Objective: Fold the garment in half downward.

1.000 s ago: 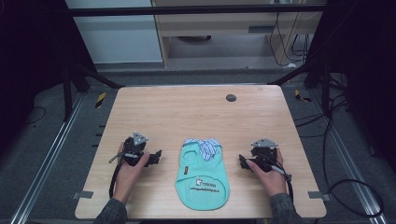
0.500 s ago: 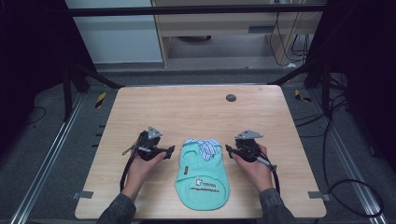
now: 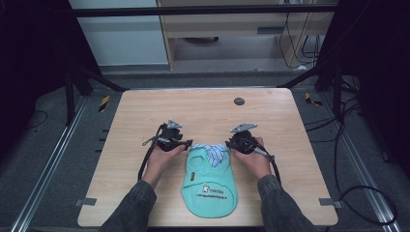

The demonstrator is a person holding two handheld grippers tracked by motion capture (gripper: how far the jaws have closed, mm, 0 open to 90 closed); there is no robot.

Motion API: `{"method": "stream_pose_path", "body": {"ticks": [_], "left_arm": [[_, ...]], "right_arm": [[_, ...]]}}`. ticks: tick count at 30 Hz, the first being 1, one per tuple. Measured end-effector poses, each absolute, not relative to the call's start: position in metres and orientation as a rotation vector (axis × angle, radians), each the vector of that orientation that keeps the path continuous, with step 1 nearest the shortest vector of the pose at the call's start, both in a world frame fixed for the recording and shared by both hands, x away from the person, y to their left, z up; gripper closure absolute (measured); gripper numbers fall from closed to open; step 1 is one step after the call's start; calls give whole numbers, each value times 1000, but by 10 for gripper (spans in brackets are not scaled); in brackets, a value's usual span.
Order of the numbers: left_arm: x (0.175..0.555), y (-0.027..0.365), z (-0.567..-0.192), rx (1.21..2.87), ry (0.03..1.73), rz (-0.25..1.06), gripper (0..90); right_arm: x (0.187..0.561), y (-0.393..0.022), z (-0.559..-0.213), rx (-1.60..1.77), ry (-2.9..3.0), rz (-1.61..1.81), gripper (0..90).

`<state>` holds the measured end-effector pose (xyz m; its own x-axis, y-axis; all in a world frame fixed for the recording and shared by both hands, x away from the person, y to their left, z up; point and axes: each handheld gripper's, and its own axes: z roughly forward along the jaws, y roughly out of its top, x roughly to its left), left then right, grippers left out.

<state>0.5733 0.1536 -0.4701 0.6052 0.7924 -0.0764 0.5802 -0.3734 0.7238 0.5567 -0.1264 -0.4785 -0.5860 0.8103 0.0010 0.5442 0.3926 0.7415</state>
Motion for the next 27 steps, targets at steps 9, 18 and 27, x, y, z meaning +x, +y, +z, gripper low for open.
{"method": "stream_pose_path", "body": {"ticks": [9,18,27], "left_arm": [[579,137,-485,2198,1059,333,479],[577,136,-492,2227,1020,347,416],[570,134,-493,2216,958,315,632]], "right_arm": [[566,-117,-484,1172,2354,988,724],[565,-108,-493,1196,2405,974,630],[564,-106,-493,1178,2446,977,697]]}}
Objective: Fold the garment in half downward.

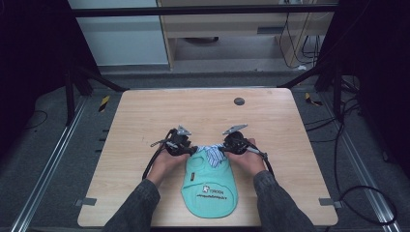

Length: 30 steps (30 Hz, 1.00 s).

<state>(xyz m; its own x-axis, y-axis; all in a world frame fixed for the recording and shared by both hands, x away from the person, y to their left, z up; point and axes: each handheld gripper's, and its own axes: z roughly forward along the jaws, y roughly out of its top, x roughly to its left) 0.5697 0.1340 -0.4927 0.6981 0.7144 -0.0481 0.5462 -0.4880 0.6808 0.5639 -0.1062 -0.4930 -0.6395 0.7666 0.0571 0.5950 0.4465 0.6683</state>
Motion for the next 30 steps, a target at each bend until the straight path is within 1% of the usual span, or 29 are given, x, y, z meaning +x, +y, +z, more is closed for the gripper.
{"method": "stream_pose_path", "body": {"ticks": [2,3,5,8,20,30], "left_arm": [[568,132,-493,2212,949,294,730],[567,132,-493,2218,942,297,756],[567,131,-492,2227,936,291,803],[566,131,-489,2244,923,287,854],[548,133,-454,2217,830,327,863],[546,135,-433,2228,790,342,867]], "right_arm": [[563,-104,-492,1151,2466,974,773],[563,-104,-492,1152,2474,978,803],[562,-102,-492,1146,2480,971,830],[560,-103,-488,1126,2485,961,842],[537,-112,-450,993,2466,1009,842],[531,-111,-430,922,2483,991,842]]}}
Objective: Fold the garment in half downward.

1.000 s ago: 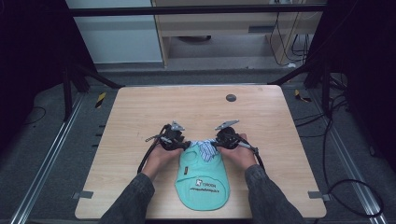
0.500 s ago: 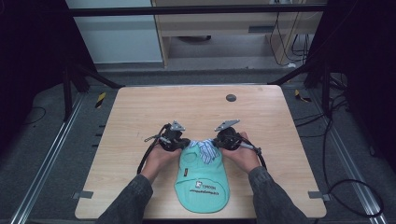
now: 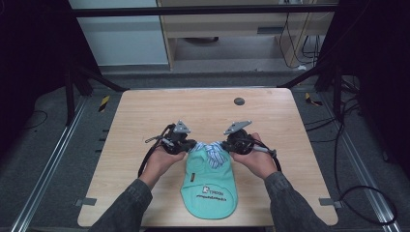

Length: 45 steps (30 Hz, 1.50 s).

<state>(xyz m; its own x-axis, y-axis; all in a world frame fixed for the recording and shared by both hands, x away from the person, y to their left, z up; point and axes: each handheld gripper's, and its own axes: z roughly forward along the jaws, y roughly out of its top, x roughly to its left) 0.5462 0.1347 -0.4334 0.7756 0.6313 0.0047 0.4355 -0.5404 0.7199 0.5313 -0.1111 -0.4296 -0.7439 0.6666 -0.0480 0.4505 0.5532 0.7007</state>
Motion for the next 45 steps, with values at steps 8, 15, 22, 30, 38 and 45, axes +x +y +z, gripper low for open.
{"method": "stream_pose_path", "body": {"ticks": [8,15,22,30,38,45], "left_arm": [[548,131,-414,2236,754,392,866],[550,129,-409,2250,738,416,866],[551,131,-402,2252,733,431,867],[553,135,-391,2249,724,450,866],[556,135,-383,2230,724,445,867],[557,134,-378,2203,725,448,867]], "right_arm": [[535,-114,-411,887,2467,982,843],[536,-114,-402,852,2470,964,844],[537,-111,-395,844,2465,962,843],[538,-108,-386,812,2457,972,844],[540,-109,-377,806,2440,966,844],[542,-112,-371,805,2428,968,844]]}}
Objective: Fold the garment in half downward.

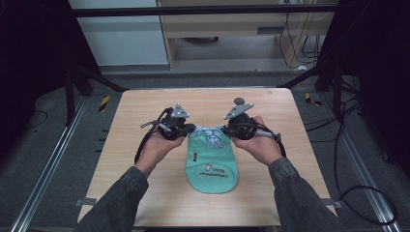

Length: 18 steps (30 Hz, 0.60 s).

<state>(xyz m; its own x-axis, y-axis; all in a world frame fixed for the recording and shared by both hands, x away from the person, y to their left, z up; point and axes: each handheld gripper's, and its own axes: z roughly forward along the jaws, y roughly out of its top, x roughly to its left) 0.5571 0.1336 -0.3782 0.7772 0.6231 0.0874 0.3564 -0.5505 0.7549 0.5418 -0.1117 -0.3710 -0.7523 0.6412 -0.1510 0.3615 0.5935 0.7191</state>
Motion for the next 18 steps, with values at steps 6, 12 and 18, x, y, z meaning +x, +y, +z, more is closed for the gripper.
{"method": "stream_pose_path", "body": {"ticks": [6,12,18], "left_arm": [[559,131,-375,2209,717,456,866],[559,130,-373,2204,717,459,865],[562,130,-372,2194,723,461,865]], "right_arm": [[545,-114,-368,810,2417,965,844],[545,-115,-368,811,2414,961,844],[546,-116,-366,806,2407,958,844]]}}
